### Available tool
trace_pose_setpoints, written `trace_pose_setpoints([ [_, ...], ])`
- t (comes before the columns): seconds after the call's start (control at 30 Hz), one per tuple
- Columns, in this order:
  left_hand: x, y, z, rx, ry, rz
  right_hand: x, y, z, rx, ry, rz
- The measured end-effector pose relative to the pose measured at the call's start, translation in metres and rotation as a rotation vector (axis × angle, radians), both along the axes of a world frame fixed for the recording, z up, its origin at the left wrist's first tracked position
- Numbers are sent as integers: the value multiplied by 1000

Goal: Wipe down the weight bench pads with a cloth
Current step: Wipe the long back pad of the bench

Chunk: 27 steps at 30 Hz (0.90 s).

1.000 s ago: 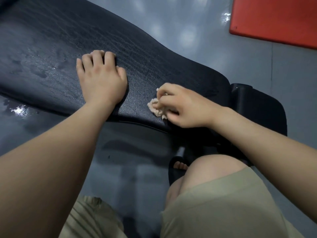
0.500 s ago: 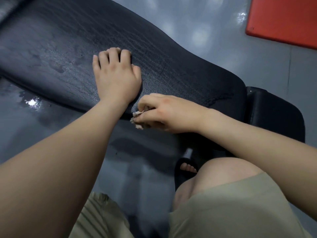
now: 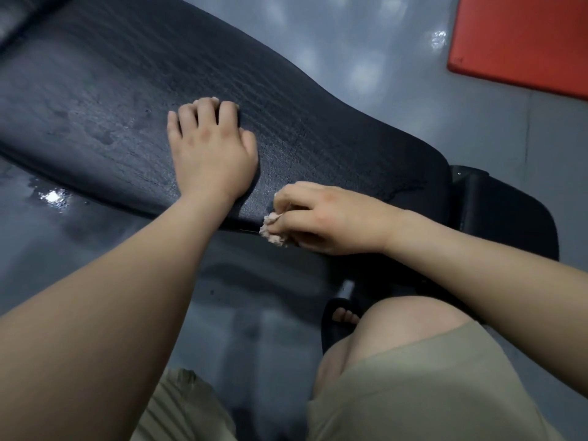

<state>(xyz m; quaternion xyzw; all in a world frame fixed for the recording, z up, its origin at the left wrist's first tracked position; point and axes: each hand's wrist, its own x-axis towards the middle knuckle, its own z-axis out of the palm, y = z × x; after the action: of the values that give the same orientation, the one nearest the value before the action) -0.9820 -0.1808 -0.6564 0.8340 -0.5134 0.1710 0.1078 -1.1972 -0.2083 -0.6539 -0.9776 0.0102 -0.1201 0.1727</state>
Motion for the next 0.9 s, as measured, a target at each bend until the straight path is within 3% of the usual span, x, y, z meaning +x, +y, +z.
trace_pose_setpoints([
  [0.17,1,-1,0,-2,13,-5,-2,-35,-5,-8,-78,-146],
  [0.43,0,-1,1,4,9,5,3,-101,-3,56,-103,-640],
  [0.73,-1,-1,2,4,13,16,-5,-18,7,54,4,-175],
  [0.8,-1,-2,2,7,16,13,-1,-32,7,5,22,-201],
  [0.9,-2,-2,3,15,30,12,12,-64,6,-14,-20,-414],
])
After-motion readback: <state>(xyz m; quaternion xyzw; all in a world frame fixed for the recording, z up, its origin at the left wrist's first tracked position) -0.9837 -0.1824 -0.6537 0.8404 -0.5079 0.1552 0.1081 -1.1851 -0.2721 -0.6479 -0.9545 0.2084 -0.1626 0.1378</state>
